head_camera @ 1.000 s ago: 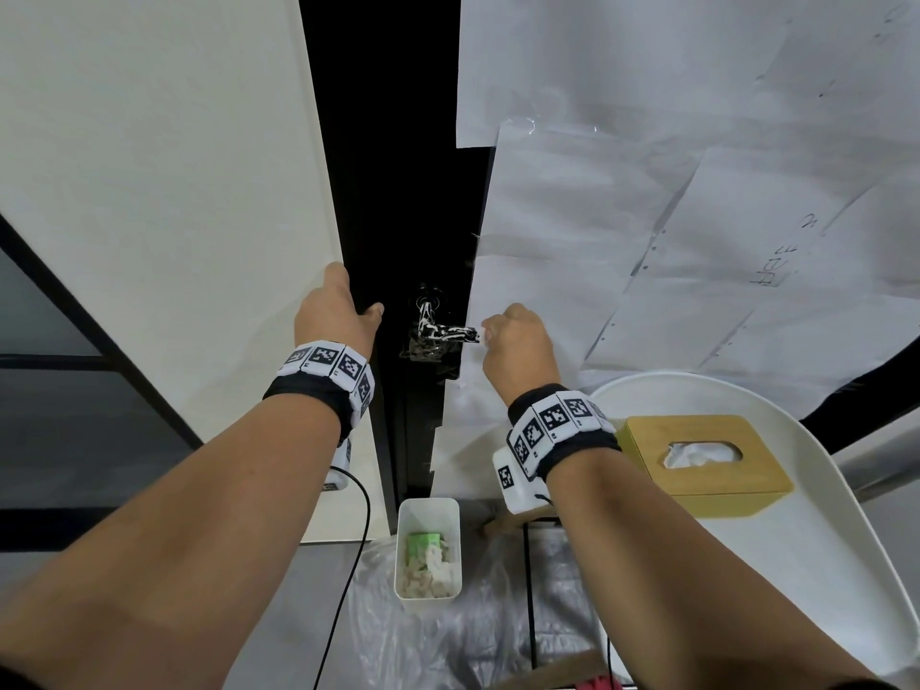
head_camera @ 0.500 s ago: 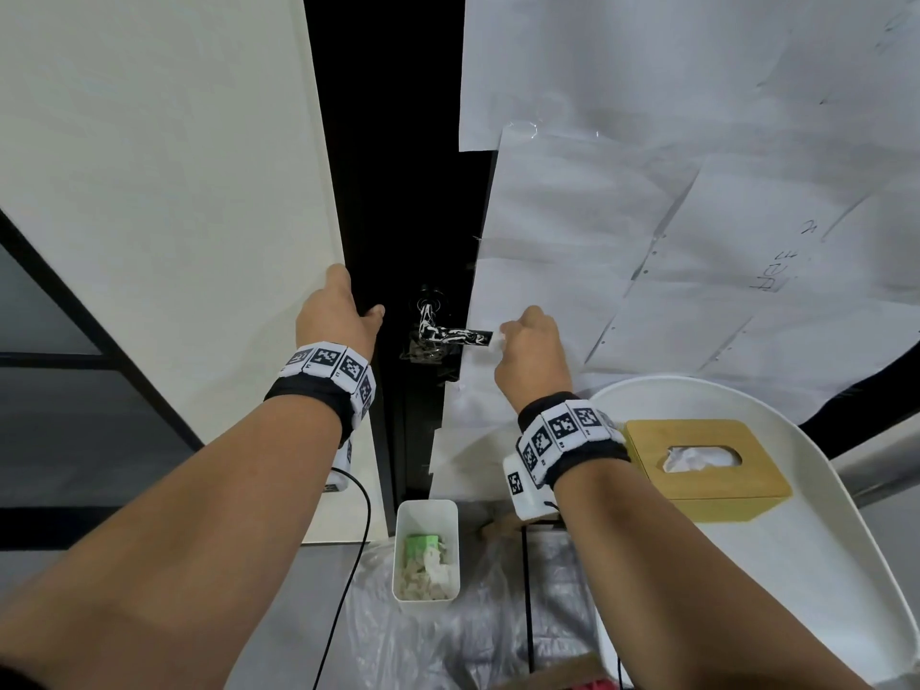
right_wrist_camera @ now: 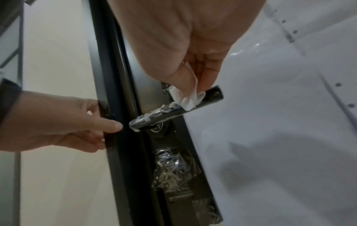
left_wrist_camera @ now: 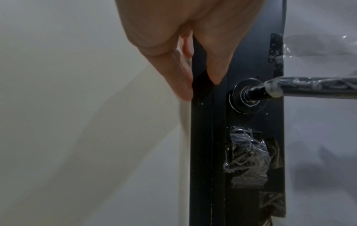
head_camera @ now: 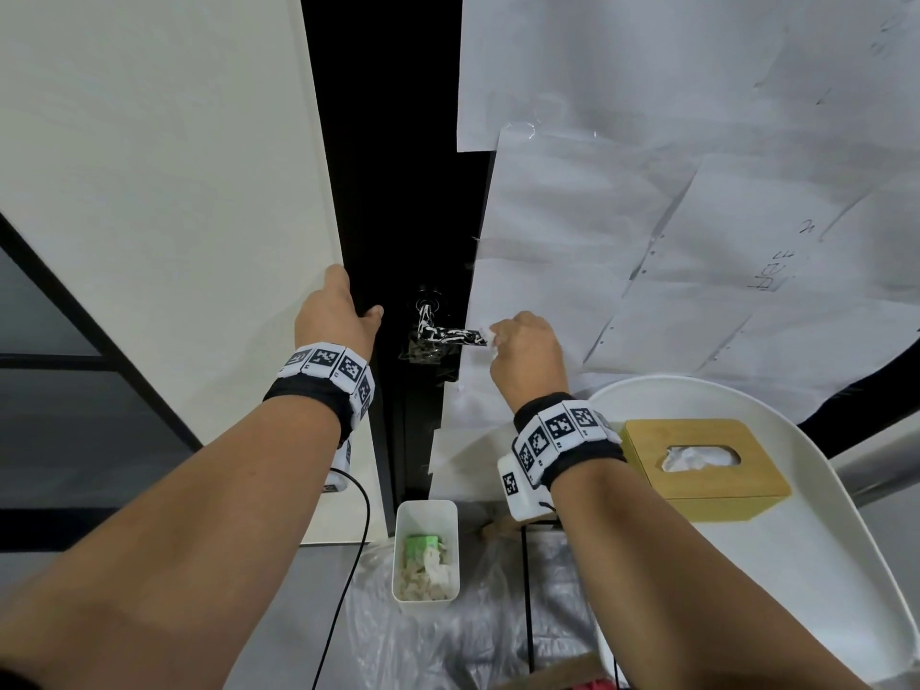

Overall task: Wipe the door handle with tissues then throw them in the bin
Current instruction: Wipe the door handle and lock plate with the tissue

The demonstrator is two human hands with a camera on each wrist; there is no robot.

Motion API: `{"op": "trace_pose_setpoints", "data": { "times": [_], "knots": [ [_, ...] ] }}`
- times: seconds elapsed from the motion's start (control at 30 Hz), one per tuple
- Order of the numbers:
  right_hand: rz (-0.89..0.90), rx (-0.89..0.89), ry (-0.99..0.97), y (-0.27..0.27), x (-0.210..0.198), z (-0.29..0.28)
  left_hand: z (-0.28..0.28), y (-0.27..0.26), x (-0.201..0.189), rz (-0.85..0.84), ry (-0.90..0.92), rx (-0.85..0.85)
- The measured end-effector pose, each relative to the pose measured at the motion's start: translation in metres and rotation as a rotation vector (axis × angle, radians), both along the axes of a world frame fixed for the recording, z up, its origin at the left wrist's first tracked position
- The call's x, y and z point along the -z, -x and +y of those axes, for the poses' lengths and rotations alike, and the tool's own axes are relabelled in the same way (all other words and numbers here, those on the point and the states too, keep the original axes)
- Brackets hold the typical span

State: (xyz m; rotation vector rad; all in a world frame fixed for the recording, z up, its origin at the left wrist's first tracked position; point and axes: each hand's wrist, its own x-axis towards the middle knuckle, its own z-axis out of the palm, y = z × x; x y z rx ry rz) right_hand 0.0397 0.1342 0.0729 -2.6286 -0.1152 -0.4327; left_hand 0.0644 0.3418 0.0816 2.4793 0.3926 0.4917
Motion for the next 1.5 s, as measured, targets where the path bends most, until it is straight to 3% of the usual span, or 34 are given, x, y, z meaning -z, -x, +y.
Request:
{"op": "trace_pose_setpoints", "data": {
  "times": [0.1, 0.33, 0.57, 0.7, 0.77, 0.83, 0.97, 1.1, 1.33, 1.5],
  "knots": [
    [0.022, -0.085, 0.037, 0.001, -0.004, 0.009, 0.000, 0.000, 0.000, 0.007, 0.001, 0.003],
    [-0.146, 0.065, -0.117, -0.007, -0.011, -0.012, 0.001, -0.002, 0.002, 0.011, -0.005, 0.002],
    [-0.028, 0.034, 0.121, -0.007, 0.017, -0.004, 0.001, -0.002, 0.003, 0.008, -0.009, 0.010],
    [-0.021, -0.012, 0.159, -0.006, 0.008, 0.006, 0.001, -0.001, 0.002, 0.004, -0.013, 0.010],
    [-0.055, -0.038, 0.080, -0.001, -0.001, 0.008, 0.000, -0.001, 0.001, 0.002, -0.009, 0.009],
    [-0.110, 0.018, -0.012, 0.000, -0.008, 0.003, 0.001, -0.001, 0.001, 0.003, -0.004, 0.007],
    [-0.078, 0.128, 0.087, -0.010, -0.012, -0.020, 0.001, -0.001, 0.002, 0.003, 0.002, 0.008],
    [0.026, 0.064, 0.140, -0.013, -0.001, -0.017, 0.000, -0.001, 0.003, -0.002, 0.009, 0.002],
    [0.012, -0.094, 0.114, -0.008, 0.001, 0.011, 0.000, -0.002, 0.002, 0.015, -0.009, -0.007],
    [-0.087, 0.129, -0.025, -0.003, -0.009, -0.016, 0.000, -0.002, 0.002, 0.020, -0.019, -0.008]
  ]
}}
